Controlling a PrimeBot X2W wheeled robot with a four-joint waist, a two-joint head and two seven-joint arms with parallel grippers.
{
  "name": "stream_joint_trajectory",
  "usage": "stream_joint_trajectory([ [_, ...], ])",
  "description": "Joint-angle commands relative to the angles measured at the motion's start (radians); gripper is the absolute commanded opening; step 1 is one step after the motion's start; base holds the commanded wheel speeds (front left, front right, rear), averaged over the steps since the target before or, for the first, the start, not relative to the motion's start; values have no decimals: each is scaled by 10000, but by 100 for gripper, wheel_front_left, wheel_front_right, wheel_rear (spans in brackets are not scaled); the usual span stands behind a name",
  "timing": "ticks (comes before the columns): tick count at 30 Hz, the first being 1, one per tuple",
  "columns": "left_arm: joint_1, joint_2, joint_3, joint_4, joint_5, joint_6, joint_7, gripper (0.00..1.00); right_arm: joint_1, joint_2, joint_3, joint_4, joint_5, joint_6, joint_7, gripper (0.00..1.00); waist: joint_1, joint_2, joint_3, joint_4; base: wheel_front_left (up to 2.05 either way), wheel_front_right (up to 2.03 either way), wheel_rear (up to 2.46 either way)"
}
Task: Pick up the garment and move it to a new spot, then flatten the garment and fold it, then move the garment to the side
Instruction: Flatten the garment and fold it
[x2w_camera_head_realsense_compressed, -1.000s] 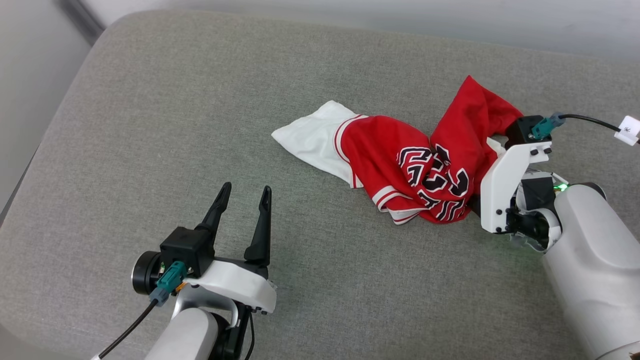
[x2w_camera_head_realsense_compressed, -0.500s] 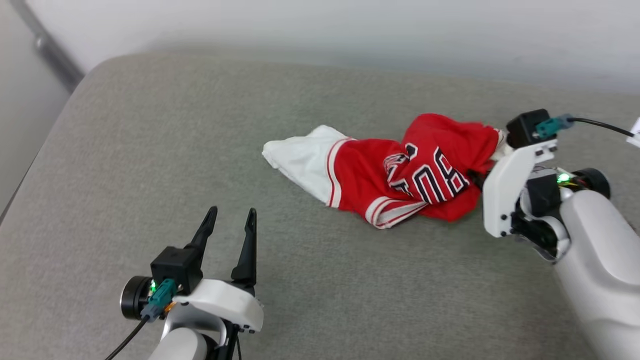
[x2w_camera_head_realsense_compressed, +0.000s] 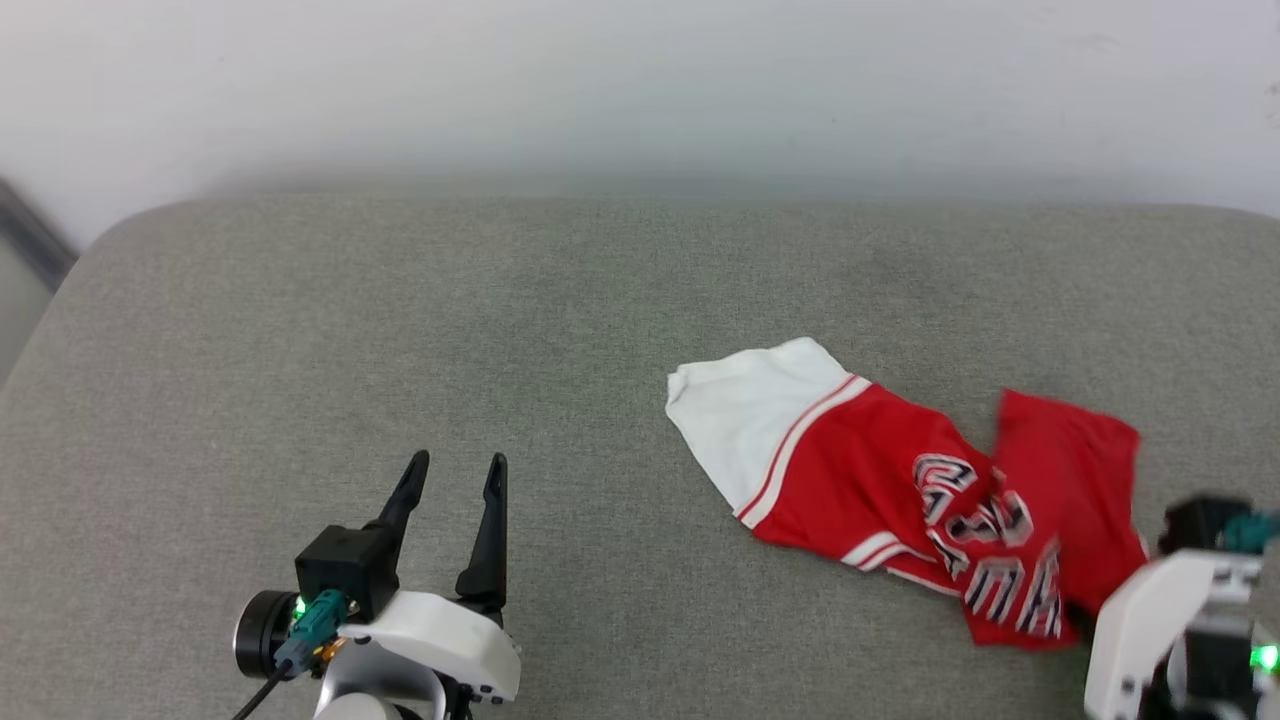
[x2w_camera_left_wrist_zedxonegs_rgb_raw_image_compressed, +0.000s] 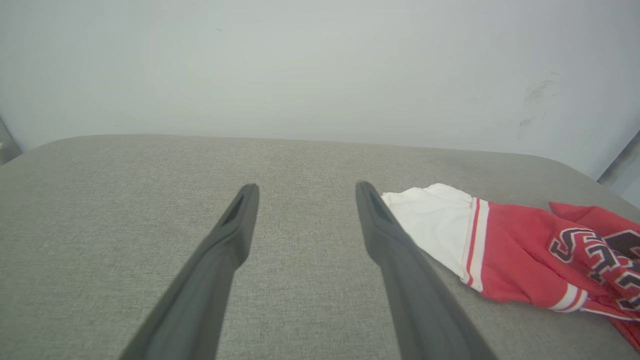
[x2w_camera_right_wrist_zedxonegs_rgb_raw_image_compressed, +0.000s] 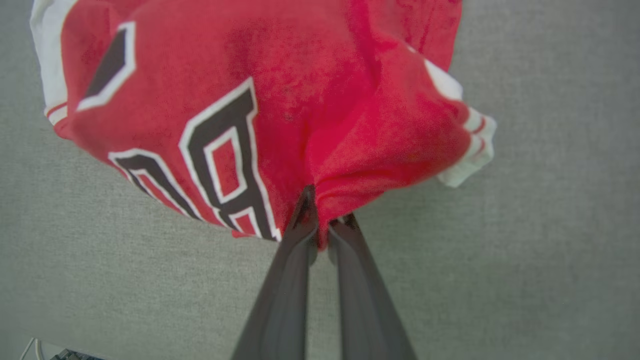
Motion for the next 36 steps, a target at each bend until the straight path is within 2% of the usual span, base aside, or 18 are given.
stream_joint_trajectory([
  [1, 111, 42, 3, -27, -59, 33, 40, 100, 329, 183, -199, 42, -185, -3, -116, 0, 1, -1, 1, -6, 0, 0, 0],
  [2, 131, 51, 4, -45, -50, 55, 77, 100, 561, 439, -376, 195, -135, -5, -175, 0, 1, -1, 11, -11, 0, 0, 0],
  [3, 165, 67, 4, -57, -51, 62, 78, 100, 725, 594, -464, 328, -132, -2, -293, 9, 1, -1, 17, -16, 0, 0, 0],
  [4, 209, 83, 8, -61, -70, 71, 107, 100, 838, 666, -501, 432, -230, -3, -487, 71, 1, -1, 13, -18, 0, 0, 0],
  [5, 246, 100, 6, -65, -87, 86, 120, 100, 926, 776, -545, 552, -209, -3, -672, 100, 1, -1, 8, -18, 0, 0, 0],
  [9, 363, 183, 13, -86, -126, 150, 180, 100, 1227, 992, -503, 551, -139, -3, -1795, 100, 1, -1, -131, -1, 0, 0, 0],
  [14, 696, 283, 44, -88, -184, 250, 246, 100, 1942, 1028, -315, -182, -259, -3, -3218, 100, 1, -1, -532, 50, 0, 0, 0],
  [15, 696, 283, 44, -88, -184, 250, 246, 100, 1942, 1028, -315, -182, -259, -3, -3218, 100, 1, -1, -532, 50, 0, 0, 0],
  [26, 1311, 500, 178, -318, -327, 527, 348, 100, 2694, 1208, 15, -2666, -835, -3, -5813, 100, 1, -1, -940, -29, 0, 0, 0],
  [36, 995, 780, 100, -436, -195, 579, 707, 100, 2544, 1358, 448, -3928, -1529, -3, -6299, 100, 1, -1, -1014, -241, 0, 0, 0],
])
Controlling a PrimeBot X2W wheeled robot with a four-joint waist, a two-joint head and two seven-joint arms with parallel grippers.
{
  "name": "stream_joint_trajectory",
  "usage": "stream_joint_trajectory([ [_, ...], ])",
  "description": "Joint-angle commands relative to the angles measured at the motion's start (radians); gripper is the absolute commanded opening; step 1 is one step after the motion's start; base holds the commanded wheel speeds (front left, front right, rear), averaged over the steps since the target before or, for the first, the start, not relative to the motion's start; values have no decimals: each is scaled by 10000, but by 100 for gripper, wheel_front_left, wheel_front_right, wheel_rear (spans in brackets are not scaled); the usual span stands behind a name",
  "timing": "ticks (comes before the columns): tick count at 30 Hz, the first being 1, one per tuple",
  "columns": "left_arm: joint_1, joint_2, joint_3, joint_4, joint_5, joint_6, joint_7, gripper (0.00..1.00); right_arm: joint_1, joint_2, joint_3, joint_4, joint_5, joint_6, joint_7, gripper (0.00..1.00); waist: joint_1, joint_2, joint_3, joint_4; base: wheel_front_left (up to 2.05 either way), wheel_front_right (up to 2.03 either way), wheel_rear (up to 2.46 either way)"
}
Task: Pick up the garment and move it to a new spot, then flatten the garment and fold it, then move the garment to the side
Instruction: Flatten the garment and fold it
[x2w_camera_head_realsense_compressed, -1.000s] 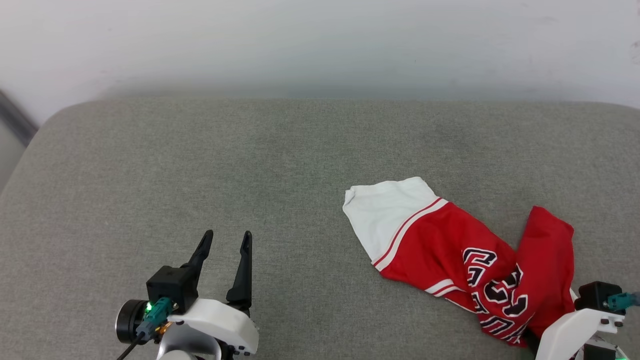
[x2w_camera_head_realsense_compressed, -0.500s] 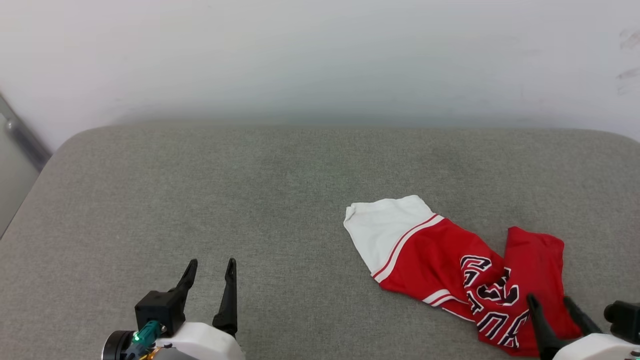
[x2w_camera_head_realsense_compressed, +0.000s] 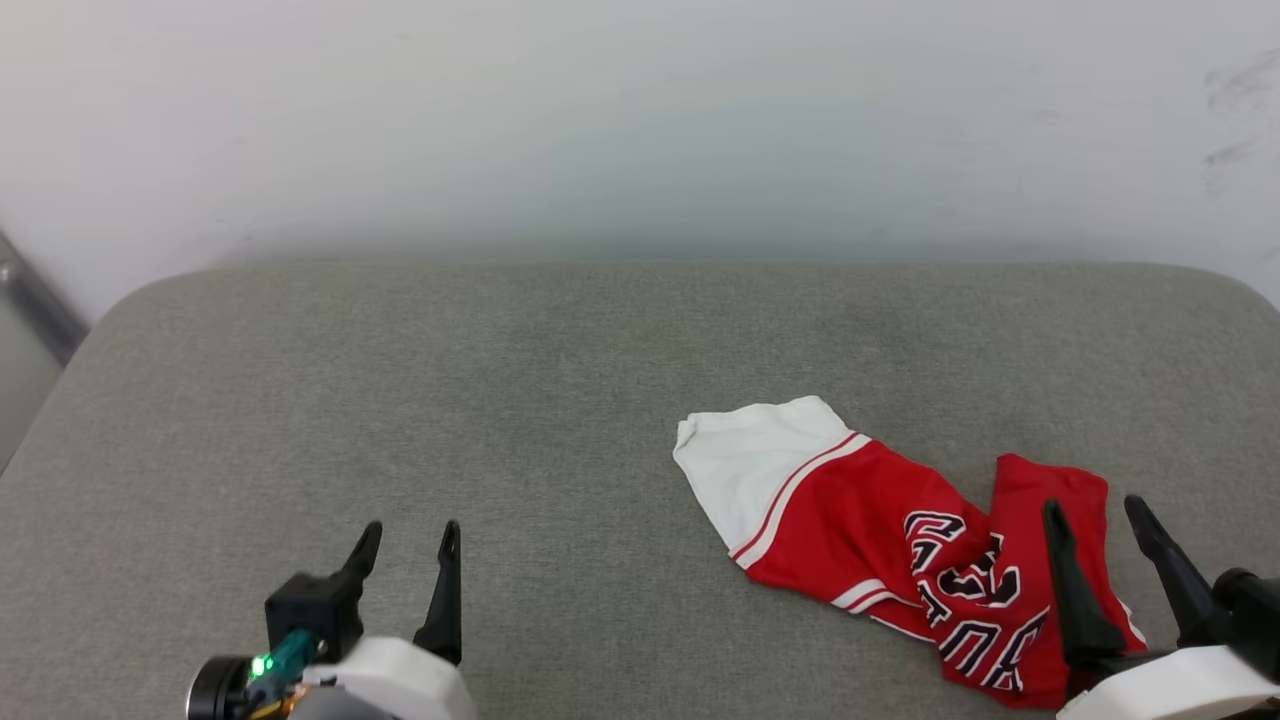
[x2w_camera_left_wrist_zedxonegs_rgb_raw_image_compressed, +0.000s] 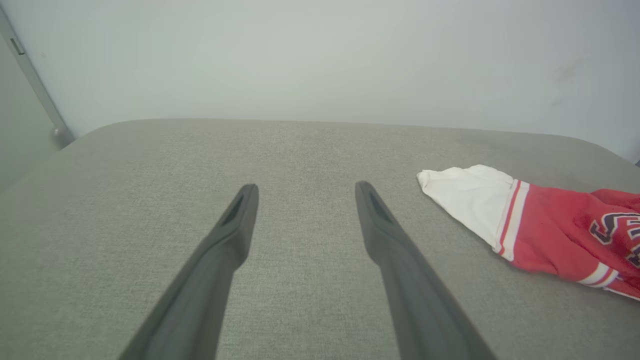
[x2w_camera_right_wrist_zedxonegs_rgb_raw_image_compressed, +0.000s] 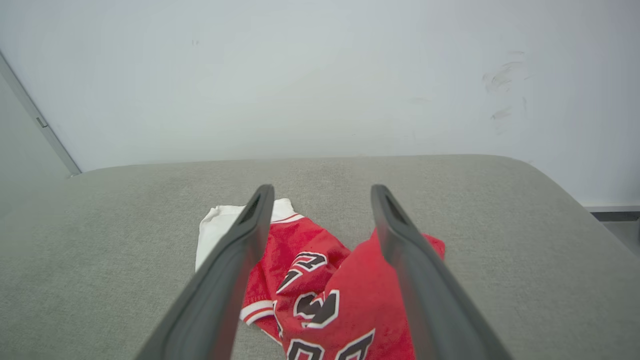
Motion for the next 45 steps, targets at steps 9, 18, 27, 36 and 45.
stream_joint_trajectory([
  [9, -2547, -251, -632, 257, 222, -620, 1228, 100, -560, 61, 335, -662, 90, -3, -263, 100, 1, 0, 964, -769, 0, 0, 0],
  [18, -5666, -834, -1488, 1904, -98, -1870, 3475, 100, -1399, 61, 437, -537, 174, -3, -551, 100, 1, 0, 2289, -1602, 0, 0, 0],
  [27, -7620, -969, -2517, 5430, -375, -3022, 6743, 100, -1825, 59, 478, -244, 436, -3, -890, 100, 1, 0, 3101, -2229, 0, 0, 0],
  [36, -7515, -1476, -3157, 7820, -658, -3433, 8116, 0, -1908, 60, 513, 59, 650, -3, -1036, 100, 1, 0, 3071, -2404, 0, 0, 0],
  [45, -8076, -1384, -2951, 7812, -432, -3399, 6237, 0, -1633, 59, 333, 24, 730, -3, -843, 100, 1, 0, 2632, -2064, 0, 0, 0],
])
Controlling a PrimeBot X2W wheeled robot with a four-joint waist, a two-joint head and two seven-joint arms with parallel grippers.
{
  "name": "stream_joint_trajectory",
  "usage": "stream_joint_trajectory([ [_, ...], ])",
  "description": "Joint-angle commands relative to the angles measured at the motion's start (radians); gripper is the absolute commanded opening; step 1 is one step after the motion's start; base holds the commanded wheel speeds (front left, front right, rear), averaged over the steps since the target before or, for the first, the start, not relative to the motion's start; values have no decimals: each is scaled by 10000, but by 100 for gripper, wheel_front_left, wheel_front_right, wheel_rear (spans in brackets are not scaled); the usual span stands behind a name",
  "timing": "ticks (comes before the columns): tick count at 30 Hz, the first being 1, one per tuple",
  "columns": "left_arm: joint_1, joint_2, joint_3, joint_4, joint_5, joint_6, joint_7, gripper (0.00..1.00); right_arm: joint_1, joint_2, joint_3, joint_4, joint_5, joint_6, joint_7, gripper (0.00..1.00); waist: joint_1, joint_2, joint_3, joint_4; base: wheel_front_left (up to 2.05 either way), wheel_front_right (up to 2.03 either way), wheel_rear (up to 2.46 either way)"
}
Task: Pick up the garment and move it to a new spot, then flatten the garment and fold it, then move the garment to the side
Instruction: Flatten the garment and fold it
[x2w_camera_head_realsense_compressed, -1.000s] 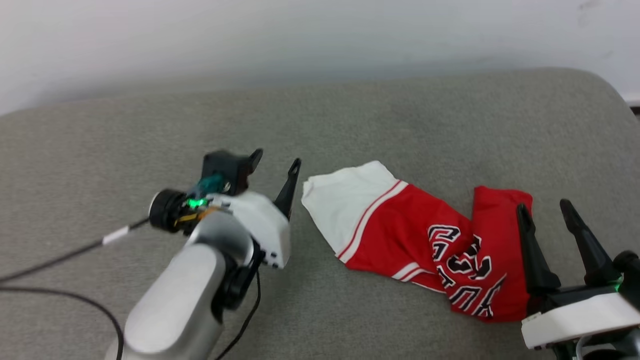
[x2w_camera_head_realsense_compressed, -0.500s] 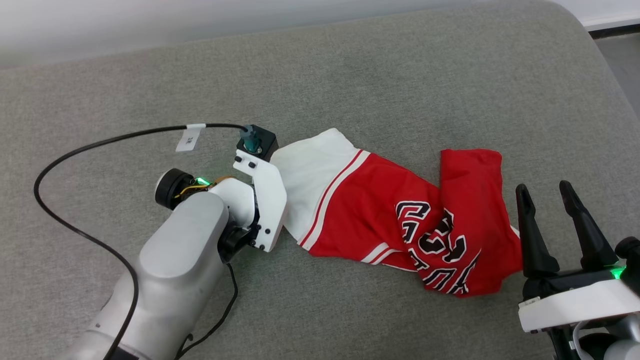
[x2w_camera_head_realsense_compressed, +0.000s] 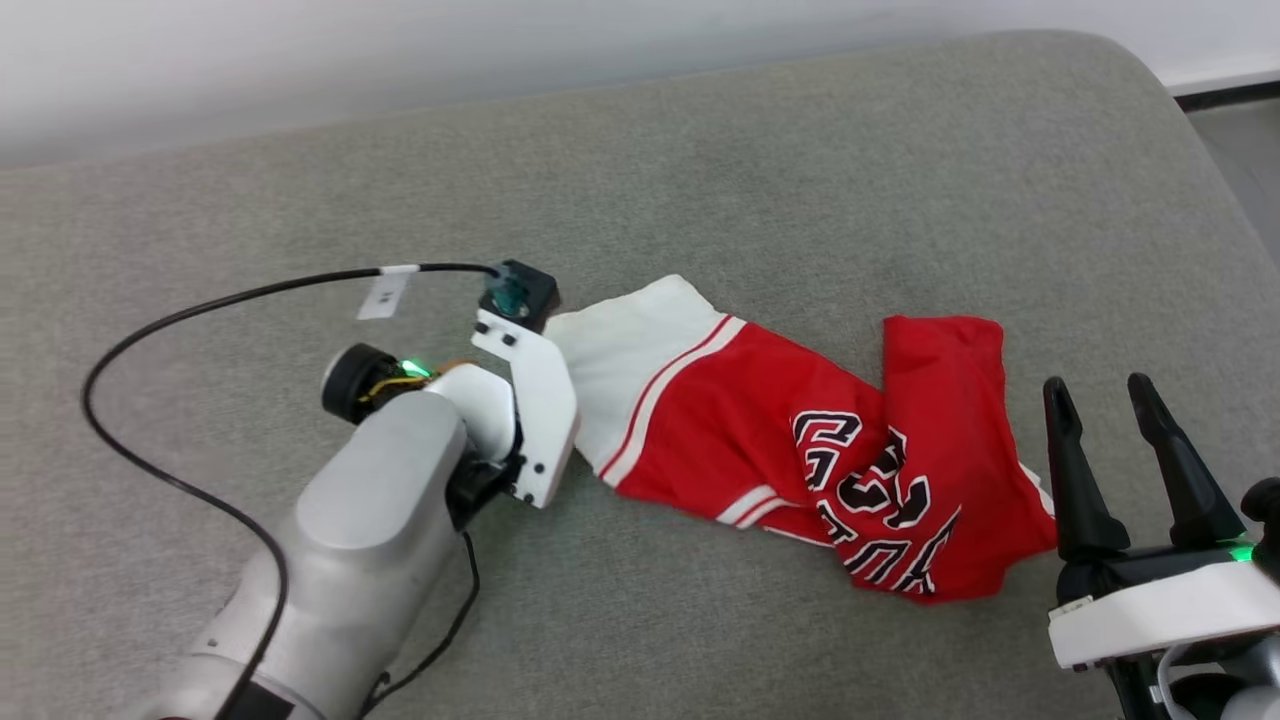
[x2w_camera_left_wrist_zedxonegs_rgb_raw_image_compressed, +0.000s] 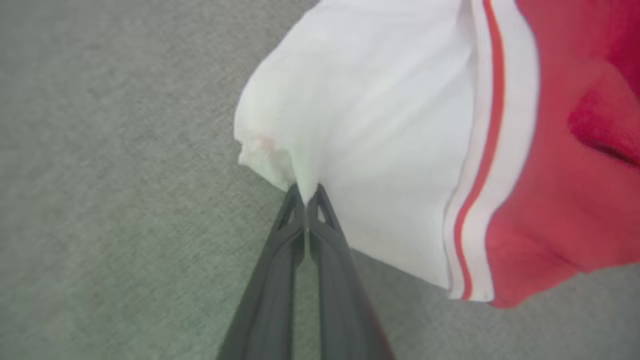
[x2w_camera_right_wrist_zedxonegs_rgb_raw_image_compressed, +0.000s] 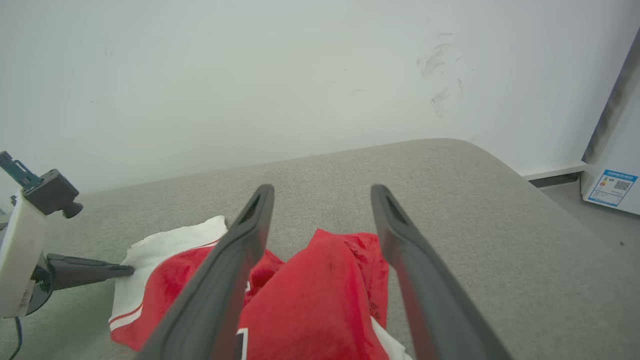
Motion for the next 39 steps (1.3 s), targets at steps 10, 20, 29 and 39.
stream_joint_trajectory([
  [10, 1654, 1449, 872, -2631, -222, 854, -1850, 0, 515, 25, -417, -183, 34, -3, 407, 100, -1, 0, -1019, 1254, 0, 0, 0],
  [20, 6224, 2749, 2287, -6354, -1297, 3226, -2112, 0, 883, 24, -654, -348, -21, -3, 799, 100, -1, 0, -1632, 2160, 0, 0, 0],
  [29, 8438, 2409, 2416, -7294, -1834, 3844, -2655, 100, 1245, 25, -717, -457, -74, -3, 1213, 100, -1, 0, -2189, 2362, 0, 0, 0],
  [39, 7710, 2452, 2607, -8158, -448, 3967, -5122, 100, 1525, 26, -850, -355, 46, -3, 1796, 100, -1, 0, -2495, 2256, 0, 0, 0],
])
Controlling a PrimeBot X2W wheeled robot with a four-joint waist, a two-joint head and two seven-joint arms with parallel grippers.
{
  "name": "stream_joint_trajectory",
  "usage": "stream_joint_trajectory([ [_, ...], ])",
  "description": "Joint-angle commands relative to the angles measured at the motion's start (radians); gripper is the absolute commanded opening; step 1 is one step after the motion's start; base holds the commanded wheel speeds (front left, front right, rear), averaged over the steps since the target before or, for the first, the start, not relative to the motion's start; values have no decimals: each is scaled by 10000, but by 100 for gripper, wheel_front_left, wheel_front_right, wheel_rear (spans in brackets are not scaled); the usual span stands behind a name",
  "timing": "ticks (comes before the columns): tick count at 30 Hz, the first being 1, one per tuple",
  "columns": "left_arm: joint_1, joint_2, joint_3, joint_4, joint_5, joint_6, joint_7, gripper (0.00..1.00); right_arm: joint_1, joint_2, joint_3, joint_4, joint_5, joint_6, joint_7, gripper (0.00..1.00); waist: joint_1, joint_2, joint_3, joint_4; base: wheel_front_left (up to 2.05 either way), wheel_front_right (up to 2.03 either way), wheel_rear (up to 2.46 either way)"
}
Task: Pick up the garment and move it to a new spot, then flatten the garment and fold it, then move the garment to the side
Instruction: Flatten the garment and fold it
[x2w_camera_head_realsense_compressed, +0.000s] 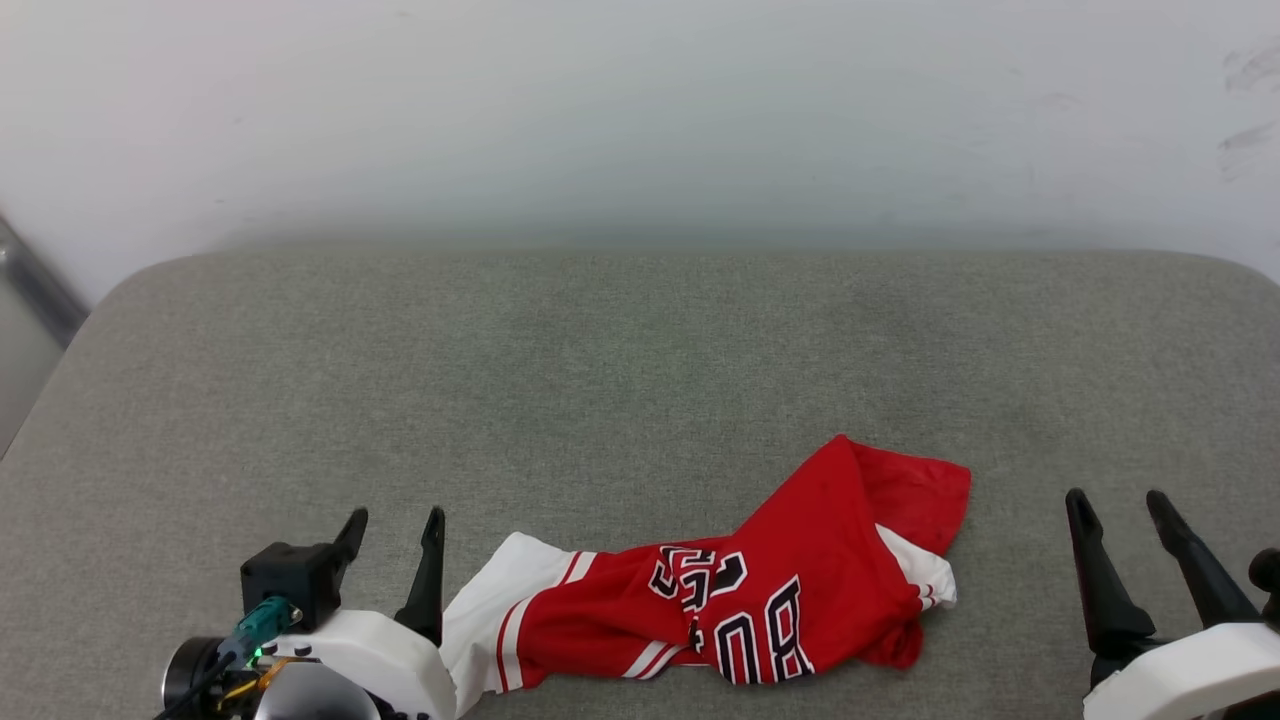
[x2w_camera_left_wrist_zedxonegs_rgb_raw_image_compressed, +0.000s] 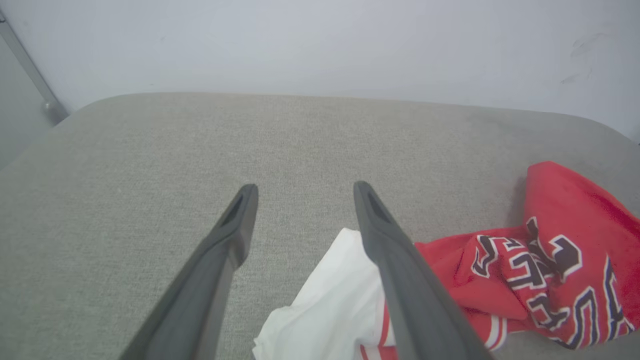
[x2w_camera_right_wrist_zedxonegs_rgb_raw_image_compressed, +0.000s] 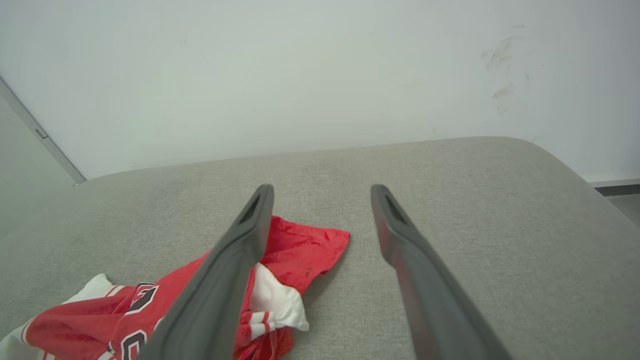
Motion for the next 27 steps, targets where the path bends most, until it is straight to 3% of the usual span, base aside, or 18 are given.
stream_joint_trajectory([
  [1, -136, -20, 37, -206, 205, 88, -369, 100, 131, 20, -41, 77, 45, -3, 175, 100, 0, 0, -29, -24, 0, 0, 0],
  [9, 58, -200, 63, -1187, 577, 311, -1329, 100, 246, 8, 131, 489, 77, -3, 2304, 100, 0, 0, -66, 1, 0, 0, 0],
  [17, -25, -260, -110, -1709, 733, 413, -1277, 100, -823, -979, 1445, 1014, 814, -3, 5049, 100, 0, 0, 84, 406, 0, 0, 0],
  [26, -244, -369, -196, -1579, 653, 352, -1377, 100, -2168, -1863, 2921, 2505, 1727, -3, 6267, 100, 0, 0, 471, 920, 0, 0, 0],
  [27, -245, -370, -194, -1556, 630, 339, -1384, 100, -2275, -1913, 3052, 2584, 1806, -3, 6298, 42, 0, 0, 496, 941, 0, 0, 0],
])
